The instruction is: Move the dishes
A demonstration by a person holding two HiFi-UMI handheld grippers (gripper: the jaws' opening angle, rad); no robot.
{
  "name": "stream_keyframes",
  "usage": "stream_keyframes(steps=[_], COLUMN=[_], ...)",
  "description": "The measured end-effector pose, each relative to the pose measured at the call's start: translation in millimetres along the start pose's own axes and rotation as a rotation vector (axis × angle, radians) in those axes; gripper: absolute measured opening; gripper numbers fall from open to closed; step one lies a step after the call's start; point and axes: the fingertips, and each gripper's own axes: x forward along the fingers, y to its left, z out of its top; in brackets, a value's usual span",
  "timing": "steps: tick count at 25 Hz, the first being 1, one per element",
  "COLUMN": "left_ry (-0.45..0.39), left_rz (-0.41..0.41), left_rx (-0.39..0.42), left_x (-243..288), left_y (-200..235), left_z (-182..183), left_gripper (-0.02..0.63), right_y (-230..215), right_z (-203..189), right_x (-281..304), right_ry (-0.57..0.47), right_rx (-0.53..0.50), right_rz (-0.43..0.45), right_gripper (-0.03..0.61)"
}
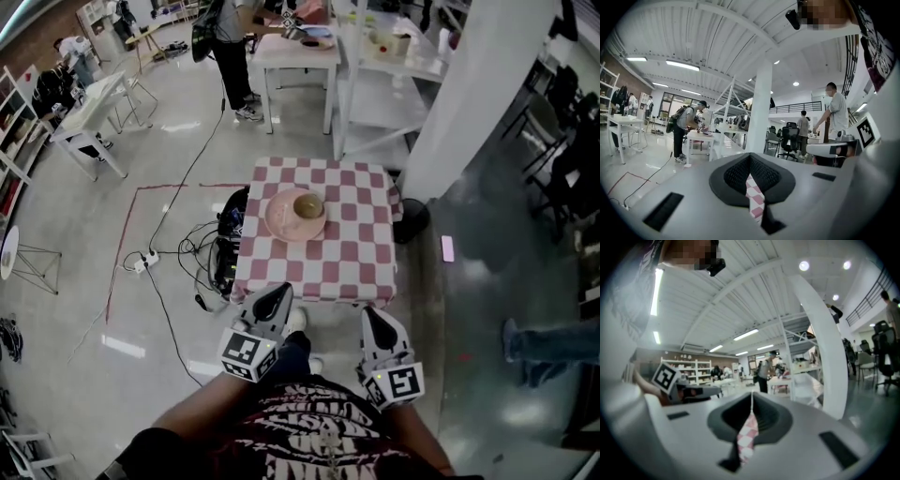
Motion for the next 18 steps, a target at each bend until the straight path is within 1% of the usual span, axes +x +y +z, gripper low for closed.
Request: stream_keyframes(steps=[6, 10, 18], left_ry=[-0.004, -0.007, 0.011], left_rz=[0.054, 0.079, 0.116], left_rx=[-0.007, -0.015, -0.046], left_x=[-6, -3, 9], left_y=[19, 34, 74], left_z=[-2, -1, -9], left_gripper=[0.026, 0.026, 0.026], right_y=[6, 3, 7], right_z=[3, 5, 3], right_x=[20, 35, 80], right_ry=[-0.007, -0.011, 0.015], right_rx=[-0.023, -0.028, -0.034], right_rz=[0.051, 0.058, 0.087], right_gripper=[0.035, 0.034, 0.034])
